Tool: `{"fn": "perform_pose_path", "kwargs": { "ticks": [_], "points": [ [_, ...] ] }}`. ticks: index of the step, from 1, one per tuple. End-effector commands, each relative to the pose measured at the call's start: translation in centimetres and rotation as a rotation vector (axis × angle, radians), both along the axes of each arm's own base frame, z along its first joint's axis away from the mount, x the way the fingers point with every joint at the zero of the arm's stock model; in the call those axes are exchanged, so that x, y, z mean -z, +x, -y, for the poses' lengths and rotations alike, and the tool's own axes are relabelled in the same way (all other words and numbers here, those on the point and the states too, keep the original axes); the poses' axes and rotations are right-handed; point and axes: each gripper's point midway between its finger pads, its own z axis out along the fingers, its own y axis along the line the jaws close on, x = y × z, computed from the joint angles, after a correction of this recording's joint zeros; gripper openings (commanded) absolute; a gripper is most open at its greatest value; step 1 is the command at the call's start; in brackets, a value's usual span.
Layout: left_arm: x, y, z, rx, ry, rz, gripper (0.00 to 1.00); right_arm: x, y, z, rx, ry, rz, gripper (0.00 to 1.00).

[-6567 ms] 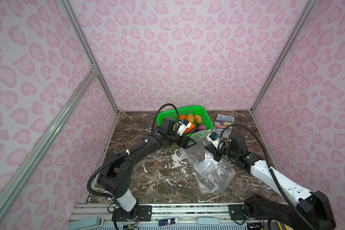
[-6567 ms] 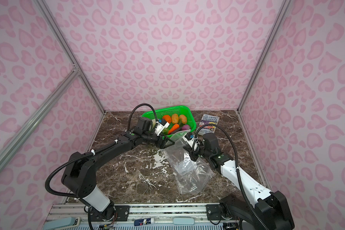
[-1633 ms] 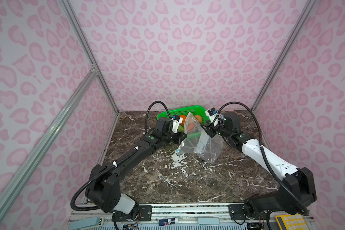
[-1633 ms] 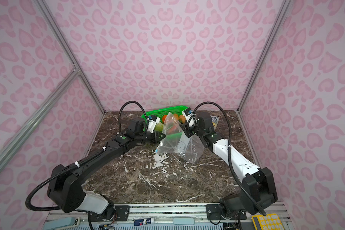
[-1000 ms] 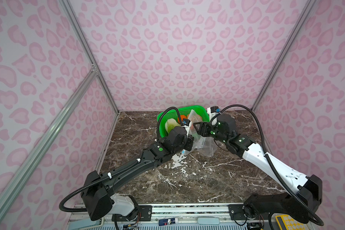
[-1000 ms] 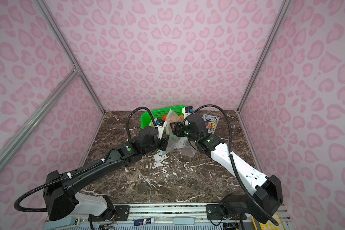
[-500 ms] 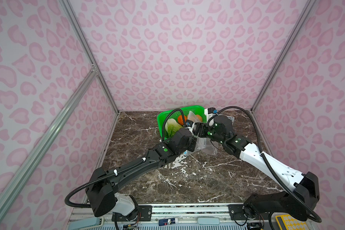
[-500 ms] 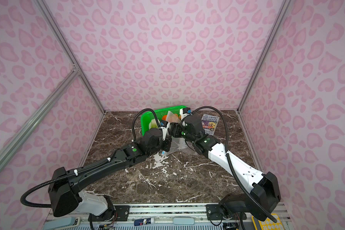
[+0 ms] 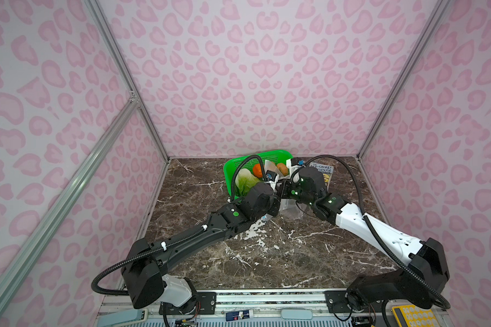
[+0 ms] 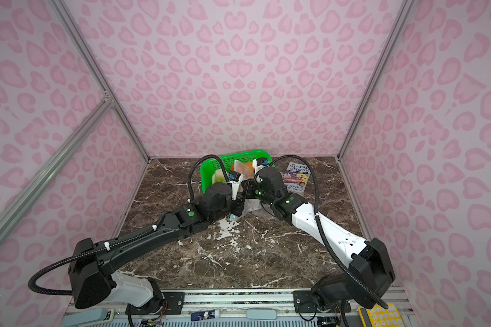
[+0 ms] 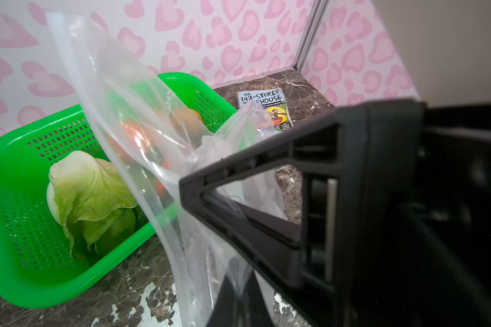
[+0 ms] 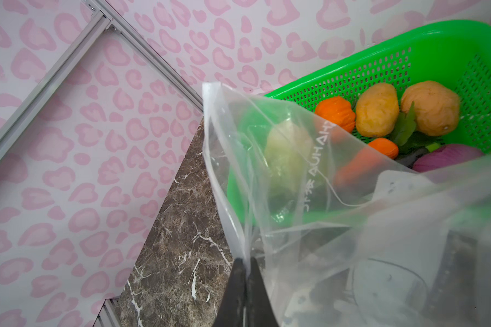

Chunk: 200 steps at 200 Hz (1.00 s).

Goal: Place the food in the zip-top bag and seal the zipper

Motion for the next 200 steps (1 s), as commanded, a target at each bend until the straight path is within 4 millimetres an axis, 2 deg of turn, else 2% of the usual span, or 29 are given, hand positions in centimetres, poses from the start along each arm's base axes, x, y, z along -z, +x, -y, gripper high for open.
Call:
{"fn": "perform_pose_path", "kwargs": {
  "ticks": [1,11,28,50,66,82,96,125,155,200],
  "points": [
    [-2.3,-0.5,0.2,0.034,-0.103,0.024,0.52,-0.3,0.5,0.6,0.005,-0.003,0.032,0.00],
    [-2.9,-0.8,-0.2,0.053,-0.155,0.020,0.66,-0.4,0.6,1.0,-0.002,0.004,0.036,0.00],
    [-4.1,-0.8,-1.8,0.056,-0.242,0.017,0.77,-0.6,0.6,1.5,-0.015,0.018,0.049,0.00],
    [-4.7,-0.3,-4.1,0.035,-0.301,0.001,0.79,-0.8,0.4,2.0,-0.052,0.043,0.066,0.00],
    [-4.2,0.5,-5.6,0.002,-0.324,-0.030,0.77,-1.3,0.1,2.2,-0.096,0.080,0.078,0.00],
    [-3.4,1.2,-6.3,-0.004,-0.347,-0.067,0.75,-1.7,-0.4,2.2,-0.141,0.100,0.085,0.00],
    [-3.1,1.3,-5.9,0.015,-0.357,-0.087,0.74,-2.1,-1.0,1.9,-0.187,0.105,0.095,0.00],
    [-2.8,1.3,-3.6,0.111,-0.392,-0.131,0.72,-2.6,-1.9,1.4,-0.241,0.141,0.109,0.00],
    [-2.4,1.4,-1.7,0.181,-0.419,-0.175,0.67,-2.9,-2.0,1.2,-0.251,0.166,0.108,0.00],
    [-1.3,2.6,-1.0,0.163,-0.412,-0.196,0.56,-3.2,-2.4,1.2,-0.263,0.170,0.114,0.00]
  ]
}}
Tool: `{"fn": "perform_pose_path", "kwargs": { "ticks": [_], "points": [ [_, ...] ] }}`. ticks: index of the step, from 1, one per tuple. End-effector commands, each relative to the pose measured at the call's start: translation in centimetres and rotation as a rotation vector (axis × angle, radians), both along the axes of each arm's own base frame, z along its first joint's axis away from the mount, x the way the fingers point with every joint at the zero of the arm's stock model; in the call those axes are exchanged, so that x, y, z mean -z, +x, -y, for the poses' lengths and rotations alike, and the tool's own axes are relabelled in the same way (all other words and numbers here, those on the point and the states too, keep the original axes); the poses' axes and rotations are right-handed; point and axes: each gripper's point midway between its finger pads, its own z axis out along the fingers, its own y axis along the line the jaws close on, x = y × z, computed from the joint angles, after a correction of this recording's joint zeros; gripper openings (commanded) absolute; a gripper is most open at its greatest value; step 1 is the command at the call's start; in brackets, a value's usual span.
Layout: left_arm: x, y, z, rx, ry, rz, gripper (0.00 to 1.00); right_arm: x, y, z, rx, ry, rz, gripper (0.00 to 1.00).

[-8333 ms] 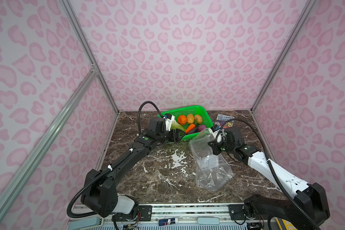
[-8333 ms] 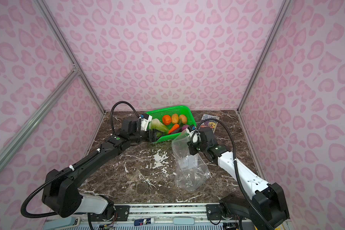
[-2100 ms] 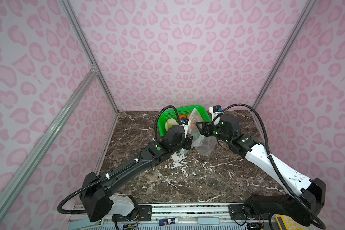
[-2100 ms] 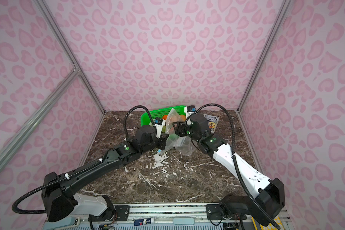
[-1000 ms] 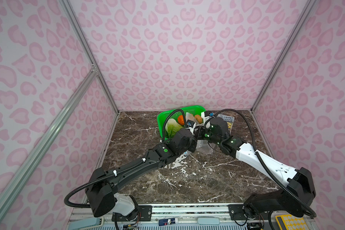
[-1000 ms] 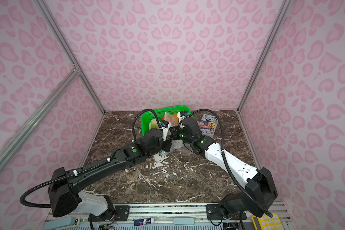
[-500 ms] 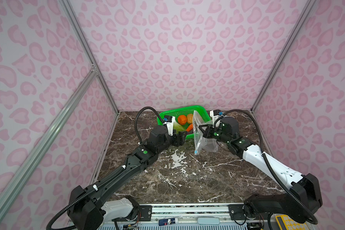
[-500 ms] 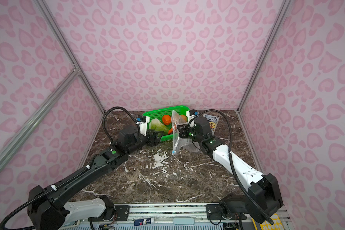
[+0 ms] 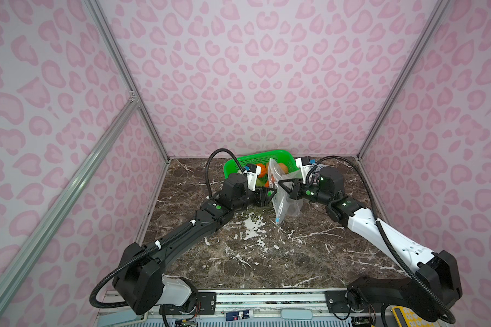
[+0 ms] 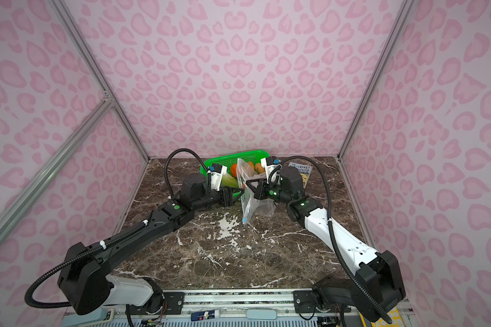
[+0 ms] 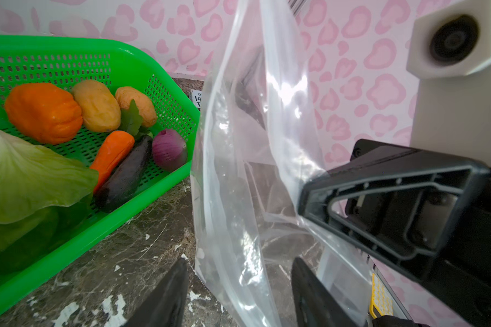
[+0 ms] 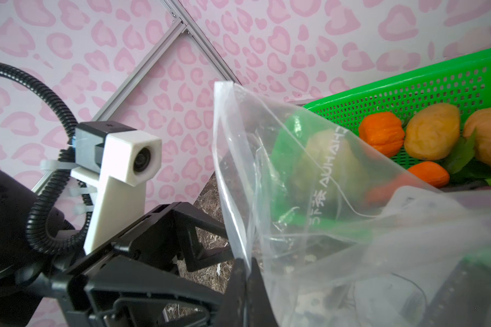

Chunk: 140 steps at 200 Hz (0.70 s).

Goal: Place the food in the zip-top bag and seal the zipper

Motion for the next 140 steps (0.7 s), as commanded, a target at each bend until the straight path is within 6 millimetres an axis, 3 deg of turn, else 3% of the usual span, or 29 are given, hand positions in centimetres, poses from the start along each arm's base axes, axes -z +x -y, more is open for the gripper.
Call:
{"fn": "perform_pose_path", "kwargs": {
  "ticks": [1,82,96,115,140],
  "points": [
    [-1.3,0.6,0.8,0.011,-0.043,0.027,0.56,-0.7,-0.4,-0.4,-0.027,0.023,0.023,0.00],
    [-0.4,2.5,1.6,-0.002,-0.053,0.000,0.55,-1.0,-1.0,-0.3,-0.041,0.032,0.030,0.00],
    [-0.5,2.6,1.8,0.005,-0.063,-0.001,0.38,-0.9,-1.0,-0.2,-0.038,0.030,0.029,0.00],
    [-0.7,2.5,2.0,0.018,-0.071,0.002,0.05,-0.9,-1.0,-0.1,-0.032,0.025,0.031,0.00],
    [-1.1,2.2,1.7,0.021,-0.077,0.005,0.04,-0.3,-0.7,0.6,0.001,-0.028,0.036,0.00]
  ]
}}
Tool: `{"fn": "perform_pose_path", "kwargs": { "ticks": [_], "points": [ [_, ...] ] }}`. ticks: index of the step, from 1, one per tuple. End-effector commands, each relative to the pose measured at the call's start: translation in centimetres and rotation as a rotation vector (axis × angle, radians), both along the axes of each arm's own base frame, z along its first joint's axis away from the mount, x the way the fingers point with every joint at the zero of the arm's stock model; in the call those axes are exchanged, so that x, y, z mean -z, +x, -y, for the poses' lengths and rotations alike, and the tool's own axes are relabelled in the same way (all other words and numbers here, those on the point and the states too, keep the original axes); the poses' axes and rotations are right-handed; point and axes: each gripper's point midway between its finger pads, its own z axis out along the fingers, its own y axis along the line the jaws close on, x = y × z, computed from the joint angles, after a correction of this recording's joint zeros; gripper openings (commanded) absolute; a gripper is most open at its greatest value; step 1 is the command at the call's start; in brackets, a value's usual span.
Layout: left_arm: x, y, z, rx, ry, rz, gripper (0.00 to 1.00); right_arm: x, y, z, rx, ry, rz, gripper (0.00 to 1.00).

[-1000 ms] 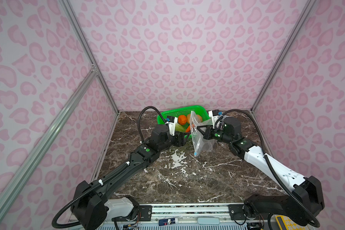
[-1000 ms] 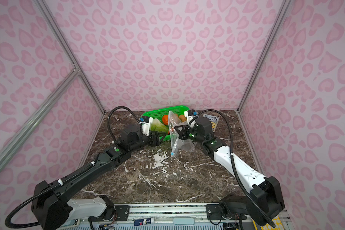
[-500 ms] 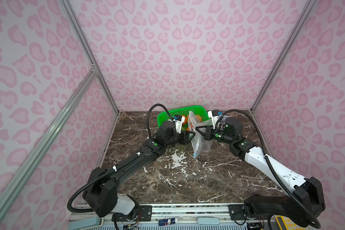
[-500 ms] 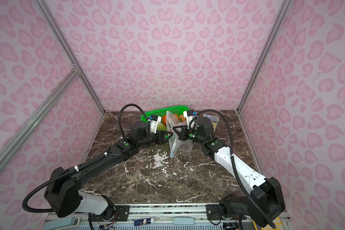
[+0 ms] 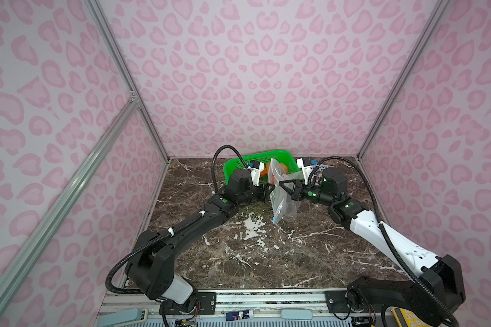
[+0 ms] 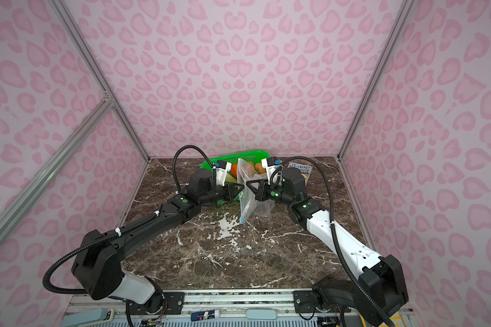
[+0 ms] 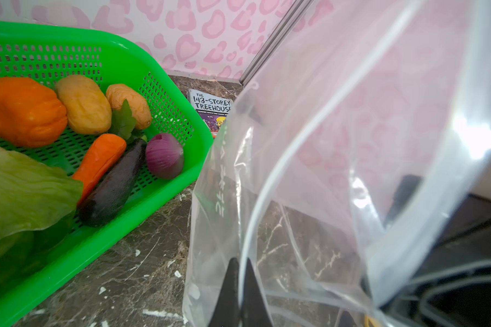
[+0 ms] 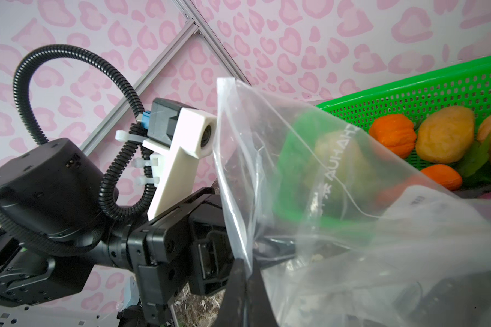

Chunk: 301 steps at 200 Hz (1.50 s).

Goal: Place the food in the zip-top bag and seal the zipper

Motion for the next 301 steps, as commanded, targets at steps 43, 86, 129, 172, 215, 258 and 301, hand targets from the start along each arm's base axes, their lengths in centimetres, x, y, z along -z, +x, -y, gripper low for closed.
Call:
{"fn": "perform_pose_path", "kwargs": {
  "ticks": [43,86,129,172,215,258,301],
  "points": [
    [-1.1,-0.2,-2.0,-0.058,0.067,0.007,0.03,2.7,2.3,6.3,0.327,-0.427,0.017,0.00],
    [1.4,0.4,-3.9,-0.186,0.244,-0.033,0.03,2.2,2.2,7.7,0.457,-0.665,0.090,0.00],
    [0.4,0.1,-2.2,-0.172,0.252,-0.015,0.03,2.7,2.3,5.3,0.390,-0.671,0.078,0.03],
    [-1.0,-0.4,-1.2,-0.138,0.163,-0.026,0.03,-0.4,1.1,4.1,0.332,-0.552,0.132,0.59],
    [-2.5,-0.7,-0.4,-0.111,0.101,-0.026,0.03,-2.5,-1.1,3.7,0.361,-0.616,0.210,0.65],
    [-3.1,-1.0,0.1,-0.105,0.073,-0.033,0.03,-1.5,-2.2,2.3,0.377,-0.738,0.231,0.65],
    [-3.1,-1.2,0.1,-0.109,0.057,-0.043,0.03,1.1,-2.2,1.8,0.389,-0.784,0.173,0.65]
  ]
}}
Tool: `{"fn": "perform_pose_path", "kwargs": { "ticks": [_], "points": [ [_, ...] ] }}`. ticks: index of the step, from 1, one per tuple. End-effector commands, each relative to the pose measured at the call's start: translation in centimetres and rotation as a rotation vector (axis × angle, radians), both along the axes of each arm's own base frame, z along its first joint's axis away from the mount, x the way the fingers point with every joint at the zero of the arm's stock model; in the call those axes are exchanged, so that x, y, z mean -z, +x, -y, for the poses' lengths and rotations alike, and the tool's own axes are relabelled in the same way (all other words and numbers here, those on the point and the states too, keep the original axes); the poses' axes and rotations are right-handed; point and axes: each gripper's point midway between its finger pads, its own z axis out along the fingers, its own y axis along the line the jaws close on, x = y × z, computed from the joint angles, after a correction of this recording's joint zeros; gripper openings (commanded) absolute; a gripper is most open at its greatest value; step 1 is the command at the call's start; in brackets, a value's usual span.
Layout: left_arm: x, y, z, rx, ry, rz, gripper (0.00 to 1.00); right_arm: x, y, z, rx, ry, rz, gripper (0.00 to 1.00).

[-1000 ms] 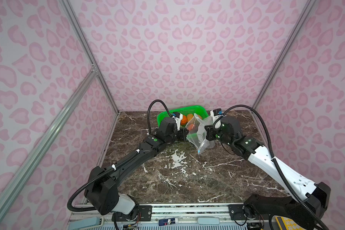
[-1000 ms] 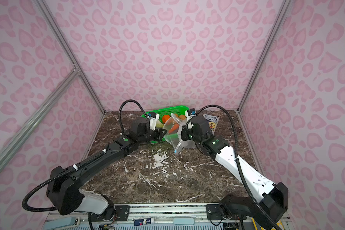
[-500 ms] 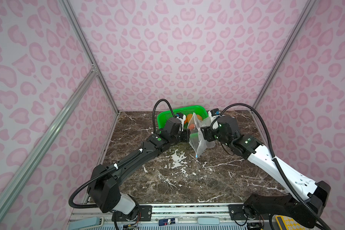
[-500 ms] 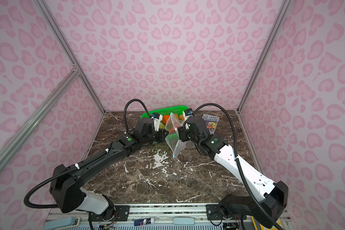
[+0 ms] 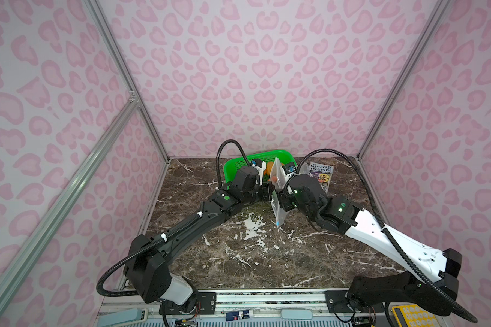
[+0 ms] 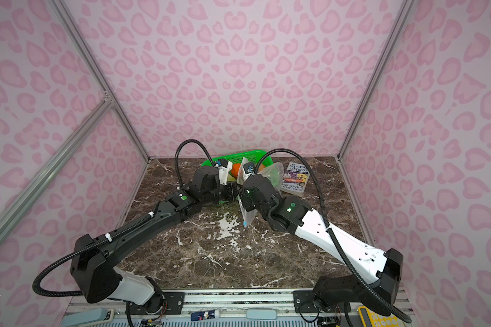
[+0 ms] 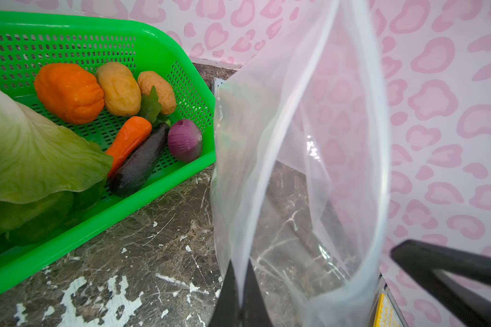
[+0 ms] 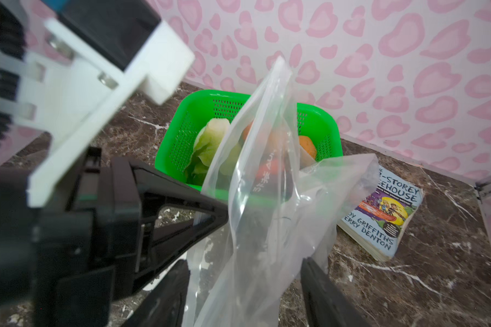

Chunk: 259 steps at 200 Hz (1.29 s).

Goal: Place the food in the zip-top bag and seal the zipper

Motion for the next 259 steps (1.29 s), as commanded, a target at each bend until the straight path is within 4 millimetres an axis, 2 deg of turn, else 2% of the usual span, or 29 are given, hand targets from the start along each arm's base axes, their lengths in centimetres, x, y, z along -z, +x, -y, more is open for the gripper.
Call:
{"fn": "perform_pose_path", "kwargs": {
  "ticks": [1,49,97,113,134,159,210,224,241,247,259],
  "points": [
    [-1.7,0.0,0.3,0.000,-0.053,0.030,0.03,1.3,0.3,0.7,0.062,-0.022,-0.016,0.65],
    [-1.9,-0.5,0.6,0.015,-0.080,0.022,0.03,2.0,1.7,-0.6,0.083,-0.022,-0.009,0.65],
    [-1.9,-0.6,0.9,0.020,-0.101,0.019,0.03,2.5,2.3,-0.3,0.122,-0.058,-0.007,0.65],
    [-2.0,-0.5,0.7,0.007,-0.097,0.024,0.03,2.6,2.4,0.6,0.163,-0.093,-0.009,0.65],
    [-1.9,-0.2,0.2,-0.018,-0.085,0.031,0.03,1.7,2.1,2.3,0.221,-0.121,0.006,0.65],
    [-1.3,0.1,0.0,-0.037,-0.068,0.027,0.03,0.9,1.2,3.0,0.216,-0.086,0.003,0.64],
    [0.0,0.4,0.6,-0.032,-0.058,-0.011,0.03,2.5,0.1,3.9,0.204,-0.050,-0.071,0.58],
    [0.2,0.4,0.7,-0.032,-0.054,-0.014,0.03,2.6,-0.1,4.0,0.199,-0.042,-0.083,0.53],
    [0.1,0.4,0.8,-0.028,-0.059,-0.012,0.03,3.1,-0.2,4.4,0.190,-0.021,-0.113,0.41],
    [-0.1,0.3,0.9,-0.018,-0.070,-0.007,0.03,3.5,0.0,4.9,0.195,0.003,-0.137,0.35],
    [-0.8,-0.2,1.2,0.017,-0.098,0.013,0.03,4.3,0.4,5.8,0.203,0.067,-0.190,0.15]
  ]
}}
